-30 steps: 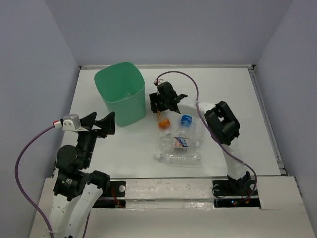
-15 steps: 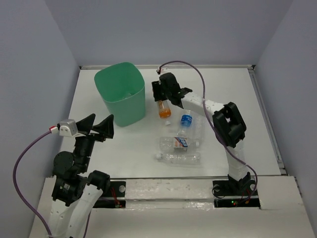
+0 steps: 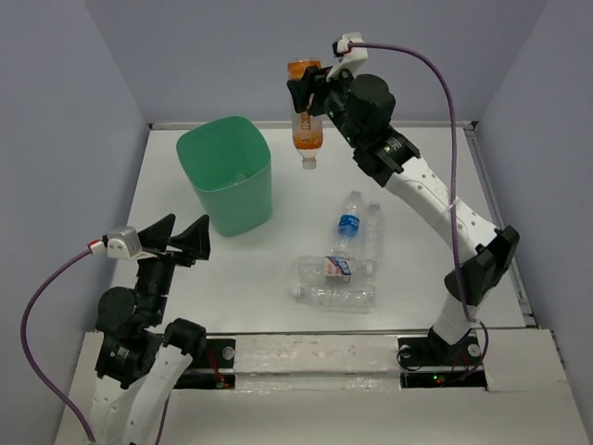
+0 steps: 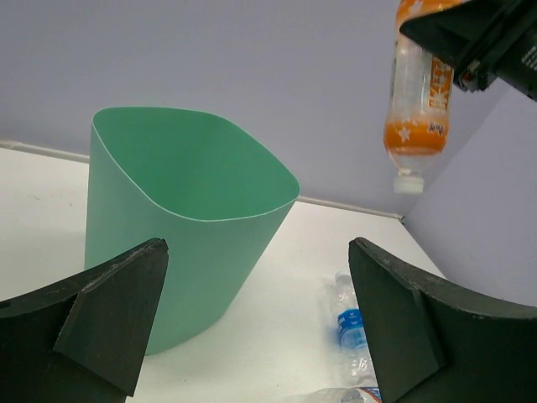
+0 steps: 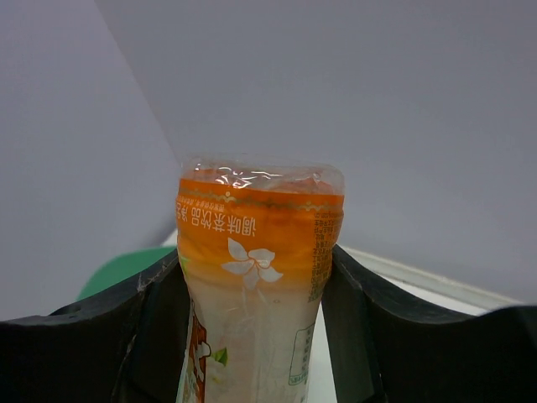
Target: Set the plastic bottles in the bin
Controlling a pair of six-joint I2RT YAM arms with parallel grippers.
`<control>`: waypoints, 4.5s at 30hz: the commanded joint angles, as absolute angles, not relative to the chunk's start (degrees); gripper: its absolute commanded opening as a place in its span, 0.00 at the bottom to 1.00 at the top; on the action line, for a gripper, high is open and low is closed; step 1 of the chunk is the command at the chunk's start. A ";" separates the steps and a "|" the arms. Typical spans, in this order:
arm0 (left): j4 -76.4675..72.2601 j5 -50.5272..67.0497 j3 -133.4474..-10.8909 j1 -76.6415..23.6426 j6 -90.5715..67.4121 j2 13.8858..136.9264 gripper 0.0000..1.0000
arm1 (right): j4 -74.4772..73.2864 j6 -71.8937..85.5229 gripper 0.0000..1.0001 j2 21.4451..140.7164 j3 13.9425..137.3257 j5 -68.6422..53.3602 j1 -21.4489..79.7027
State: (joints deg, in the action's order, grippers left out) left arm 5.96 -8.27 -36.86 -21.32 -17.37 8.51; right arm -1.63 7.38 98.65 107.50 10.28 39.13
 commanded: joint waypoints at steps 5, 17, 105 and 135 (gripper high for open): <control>4.75 -8.61 -37.44 -21.45 -17.49 8.26 0.99 | 6.67 8.44 0.40 115.74 130.77 4.83 42.10; 4.92 -9.23 -37.62 -21.45 -17.40 8.00 0.99 | 18.03 7.65 0.40 128.83 136.13 -3.43 45.18; 4.83 -8.61 -37.62 -22.94 -17.49 7.74 0.99 | -9.06 17.32 0.60 105.39 82.53 22.41 33.84; 5.10 -9.58 -37.62 -22.94 -17.58 6.77 0.99 | 14.95 9.84 0.59 123.73 137.61 3.53 47.98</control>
State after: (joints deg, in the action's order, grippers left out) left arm 7.14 -9.50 -36.86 -22.79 -17.72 7.25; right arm 14.35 10.41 115.96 124.27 8.34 47.75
